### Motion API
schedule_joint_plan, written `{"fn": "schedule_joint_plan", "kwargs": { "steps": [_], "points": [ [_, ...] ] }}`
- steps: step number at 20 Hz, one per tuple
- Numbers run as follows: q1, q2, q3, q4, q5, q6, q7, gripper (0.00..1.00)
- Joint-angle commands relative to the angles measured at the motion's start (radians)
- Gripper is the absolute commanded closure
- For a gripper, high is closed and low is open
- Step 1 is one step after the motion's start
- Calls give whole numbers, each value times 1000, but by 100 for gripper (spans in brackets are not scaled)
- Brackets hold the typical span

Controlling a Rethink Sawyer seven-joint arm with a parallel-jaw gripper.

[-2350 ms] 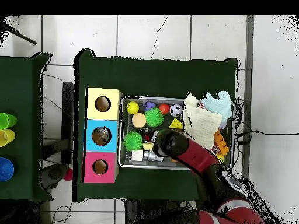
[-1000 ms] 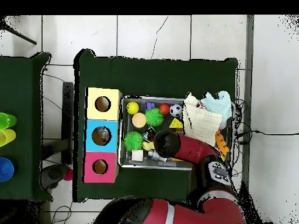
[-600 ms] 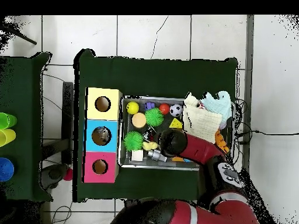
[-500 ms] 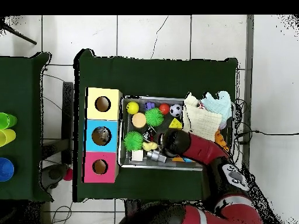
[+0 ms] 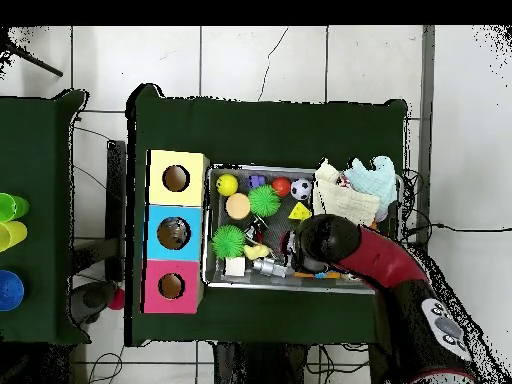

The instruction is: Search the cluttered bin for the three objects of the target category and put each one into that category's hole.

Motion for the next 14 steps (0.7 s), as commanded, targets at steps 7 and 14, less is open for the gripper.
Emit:
{"fn": "schedule_joint_plan", "kwargs": {
  "steps": [7,14],
  "points": [
    [-111,-96,217,131,182,1,68,100],
    [-173,-111,339,251,318,-178,97,100]
  ]
}}
